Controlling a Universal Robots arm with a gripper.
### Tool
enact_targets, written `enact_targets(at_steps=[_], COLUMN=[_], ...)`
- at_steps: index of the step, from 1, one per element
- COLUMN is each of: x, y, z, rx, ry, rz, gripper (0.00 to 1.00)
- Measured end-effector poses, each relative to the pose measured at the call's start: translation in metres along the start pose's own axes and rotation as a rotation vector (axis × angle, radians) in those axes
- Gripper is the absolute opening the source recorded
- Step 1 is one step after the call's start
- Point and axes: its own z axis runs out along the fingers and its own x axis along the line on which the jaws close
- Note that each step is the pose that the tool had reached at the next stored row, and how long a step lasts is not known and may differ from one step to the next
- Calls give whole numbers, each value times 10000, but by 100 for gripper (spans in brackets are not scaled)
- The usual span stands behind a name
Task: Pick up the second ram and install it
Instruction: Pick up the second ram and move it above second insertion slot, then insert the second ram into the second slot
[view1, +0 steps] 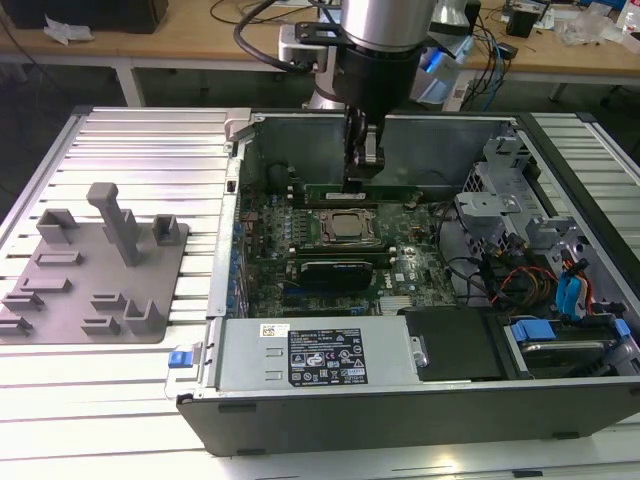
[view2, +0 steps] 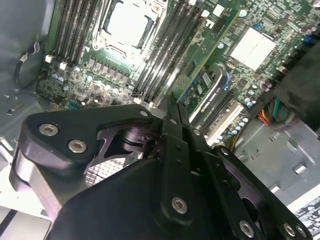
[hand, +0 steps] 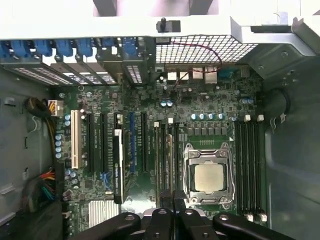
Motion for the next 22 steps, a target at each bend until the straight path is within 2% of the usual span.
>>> enact_targets(at_steps=[2,6,7,10,22], x=[-26,-88,-96,-101,-102], y=[8,34,40,41,42], z=[26,167,208,263,278], rx=[1,0,-2,-4,-5], ry=[-1,13,18,27,29], rz=[0,1,1,0,2], gripper=[9,9,9,9,9])
